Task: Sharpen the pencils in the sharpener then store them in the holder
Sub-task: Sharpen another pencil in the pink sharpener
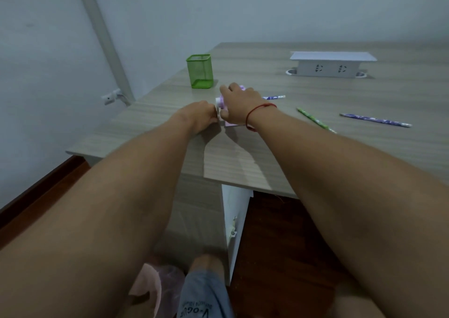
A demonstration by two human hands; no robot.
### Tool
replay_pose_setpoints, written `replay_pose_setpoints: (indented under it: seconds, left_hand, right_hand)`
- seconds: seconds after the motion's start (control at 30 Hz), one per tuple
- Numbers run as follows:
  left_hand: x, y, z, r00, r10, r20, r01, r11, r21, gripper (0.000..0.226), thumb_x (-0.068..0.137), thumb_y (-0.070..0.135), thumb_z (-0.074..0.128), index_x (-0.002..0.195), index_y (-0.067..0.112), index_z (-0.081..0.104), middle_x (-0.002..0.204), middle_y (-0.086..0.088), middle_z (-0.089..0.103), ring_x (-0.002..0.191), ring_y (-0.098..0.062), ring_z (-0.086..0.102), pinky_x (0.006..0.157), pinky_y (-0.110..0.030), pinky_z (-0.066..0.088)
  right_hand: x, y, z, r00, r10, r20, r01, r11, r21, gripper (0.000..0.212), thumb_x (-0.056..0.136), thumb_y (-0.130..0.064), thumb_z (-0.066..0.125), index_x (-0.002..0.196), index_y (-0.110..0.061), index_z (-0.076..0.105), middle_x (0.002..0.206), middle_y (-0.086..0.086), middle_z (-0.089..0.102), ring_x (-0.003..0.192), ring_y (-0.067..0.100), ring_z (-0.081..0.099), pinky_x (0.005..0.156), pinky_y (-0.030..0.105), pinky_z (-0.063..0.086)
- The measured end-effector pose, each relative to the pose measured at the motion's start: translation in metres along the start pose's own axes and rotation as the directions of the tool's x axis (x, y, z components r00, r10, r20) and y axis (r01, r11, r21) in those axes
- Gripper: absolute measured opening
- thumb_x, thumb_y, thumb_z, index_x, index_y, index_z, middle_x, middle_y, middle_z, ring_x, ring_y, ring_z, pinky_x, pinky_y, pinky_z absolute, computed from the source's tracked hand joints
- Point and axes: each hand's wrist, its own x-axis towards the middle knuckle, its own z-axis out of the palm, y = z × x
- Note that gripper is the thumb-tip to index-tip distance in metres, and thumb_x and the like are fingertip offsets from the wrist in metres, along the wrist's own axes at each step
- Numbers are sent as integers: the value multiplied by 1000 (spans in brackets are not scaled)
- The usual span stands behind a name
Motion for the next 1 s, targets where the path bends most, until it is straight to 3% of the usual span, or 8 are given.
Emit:
replay_pose_setpoints:
  seconds: [0.23, 0.37, 0.57, 0.7, 0.87, 1.0]
  left_hand:
    - [21, -13, -13, 999, 34, -37, -29, 992, 125, 24, 93, 18, 50, 102, 4, 67, 105, -22, 66, 95, -37, 63, 79, -38, 48]
    - [30, -18, -36, 981, 108, -158, -83, 984, 161, 28, 96, 24, 48, 101, 5, 68, 104, -24, 65, 94, -40, 63, 77, -43, 51]
    - [10, -13, -52, 945, 193, -265, -144, 970, 195, 32, 99, 25, 42, 100, 5, 67, 99, -24, 66, 90, -40, 63, 72, -41, 48]
    - [-7, -10, -48, 944, 181, -277, -148, 980, 137, 29, 97, 22, 45, 98, 2, 66, 97, -24, 66, 88, -40, 63, 74, -46, 51]
    - [-7, -4, -55, 969, 117, -218, -85, 985, 151, 29, 99, 20, 44, 96, 0, 64, 97, -23, 65, 86, -39, 62, 73, -44, 51]
    - [-5, -4, -56, 970, 104, -219, -72, 987, 147, 30, 99, 21, 44, 95, -1, 65, 96, -24, 65, 86, -39, 62, 73, -43, 50]
  right_hand:
    - [2, 3, 0, 1000, 11, 20, -10, 999, -41, 51, 95, -38, 46, 137, -11, 37, 141, 13, 40, 122, 40, 49, 97, 44, 41]
    - [4, 1, -4, 999, 22, 28, -20, 998, -64, 47, 98, -35, 41, 138, -11, 37, 141, 11, 41, 124, 36, 49, 99, 43, 40]
    - [14, -5, -10, 986, 112, 123, -106, 993, -49, 55, 97, -36, 47, 145, -14, 31, 144, 11, 37, 131, 35, 43, 104, 49, 41]
    - [12, -5, -8, 987, 100, 123, -98, 995, -25, 59, 95, -40, 51, 144, -13, 33, 143, 13, 38, 127, 36, 47, 101, 46, 41]
    - [3, -1, -2, 998, 68, 3, -68, 996, 60, 55, 90, -39, 60, 133, -10, 42, 135, 15, 43, 110, 38, 56, 92, 44, 49]
    - [-1, -1, -5, 998, 62, -9, -62, 998, 6, 52, 91, -40, 56, 133, -12, 44, 132, 12, 48, 115, 35, 55, 89, 41, 46]
